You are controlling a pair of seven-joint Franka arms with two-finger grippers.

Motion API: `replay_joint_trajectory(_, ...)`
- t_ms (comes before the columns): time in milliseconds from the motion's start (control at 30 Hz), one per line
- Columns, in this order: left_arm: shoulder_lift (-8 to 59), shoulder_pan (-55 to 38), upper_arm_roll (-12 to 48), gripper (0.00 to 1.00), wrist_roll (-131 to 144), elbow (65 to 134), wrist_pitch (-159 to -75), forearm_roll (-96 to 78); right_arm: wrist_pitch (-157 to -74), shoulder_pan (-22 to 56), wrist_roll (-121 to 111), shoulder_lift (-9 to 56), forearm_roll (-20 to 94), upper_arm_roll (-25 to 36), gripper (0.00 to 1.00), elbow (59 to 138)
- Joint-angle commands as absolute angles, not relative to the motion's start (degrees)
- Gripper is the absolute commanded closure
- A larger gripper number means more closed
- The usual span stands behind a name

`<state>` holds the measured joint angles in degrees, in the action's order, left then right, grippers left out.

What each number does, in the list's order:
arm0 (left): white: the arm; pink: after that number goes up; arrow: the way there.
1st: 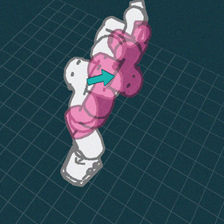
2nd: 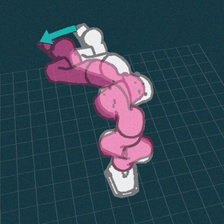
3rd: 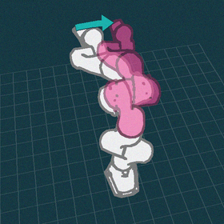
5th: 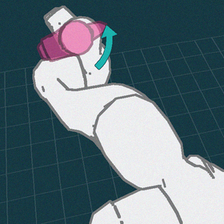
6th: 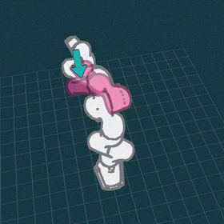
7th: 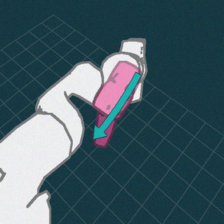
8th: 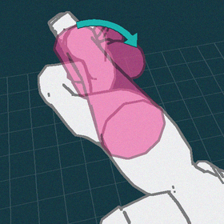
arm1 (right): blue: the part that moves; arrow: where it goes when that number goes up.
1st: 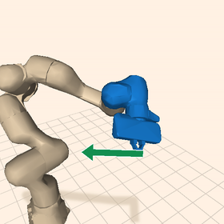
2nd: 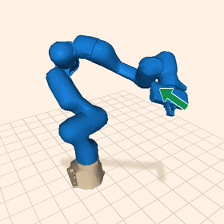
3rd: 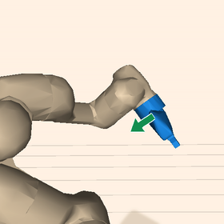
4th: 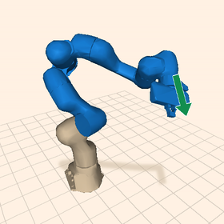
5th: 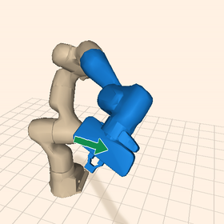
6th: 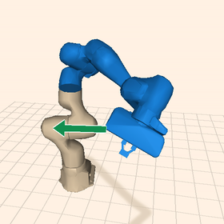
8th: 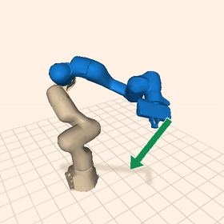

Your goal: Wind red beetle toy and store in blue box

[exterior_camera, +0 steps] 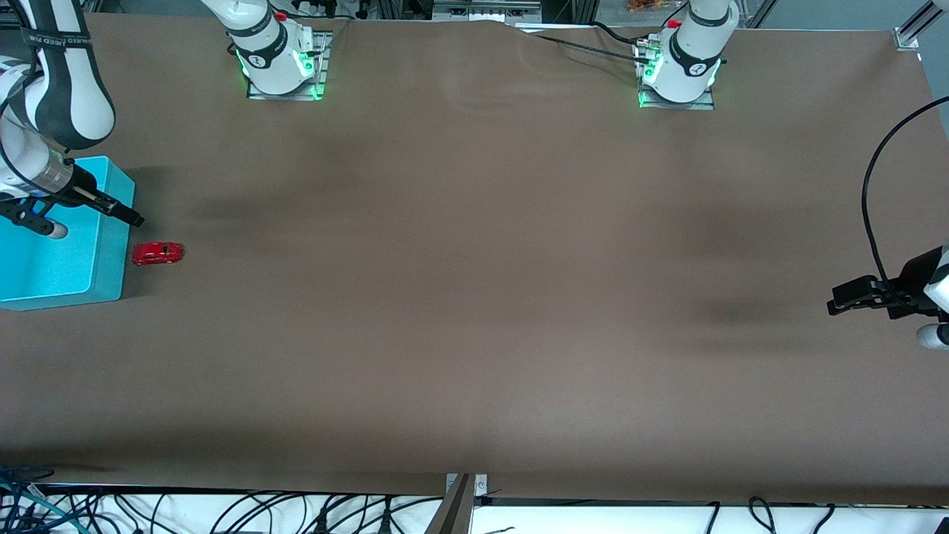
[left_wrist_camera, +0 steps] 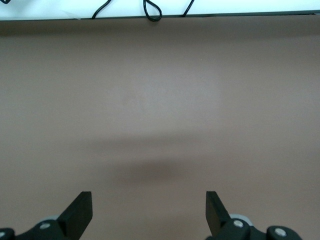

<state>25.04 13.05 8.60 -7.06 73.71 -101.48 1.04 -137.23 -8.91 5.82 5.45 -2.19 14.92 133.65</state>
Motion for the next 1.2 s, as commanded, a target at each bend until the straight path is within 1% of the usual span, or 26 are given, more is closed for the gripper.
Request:
replay_joint_trajectory(0, 24.7, 12.8, 8.3, 0.00, -8.1, 74.1, -101.0, 2.2, -139.8, -9.0, 9.8, 6.2, -2.6, 15.9, 0.00, 134.7)
replay_joint_trajectory(433, 24.8, 12.8, 8.3, 0.00, -8.1, 74.0, -101.0, 2.2, -144.2, -8.5, 24.7, 10.0, -2.7, 15.7, 0.00, 135.1)
replay_joint_trajectory(600, 24.9, 12.9, 8.3, 0.00, -8.1, 74.1, -101.0, 2.2, -147.5, -8.5, 31.4, 12.4, -2.7, 15.6, 0.00, 135.2)
replay_joint_trajectory(1000, 25.0, 12.9, 8.3, 0.00, -8.1, 74.0, -101.0, 2.2, -151.7, -8.4, 42.4, 15.6, -2.9, 12.7, 0.00, 135.1)
replay_joint_trajectory(1167, 25.0, 12.9, 8.3, 0.00, -8.1, 73.9, -101.0, 2.2, -153.9, -8.4, 43.9, 17.1, -2.9, 12.7, 0.00, 134.9)
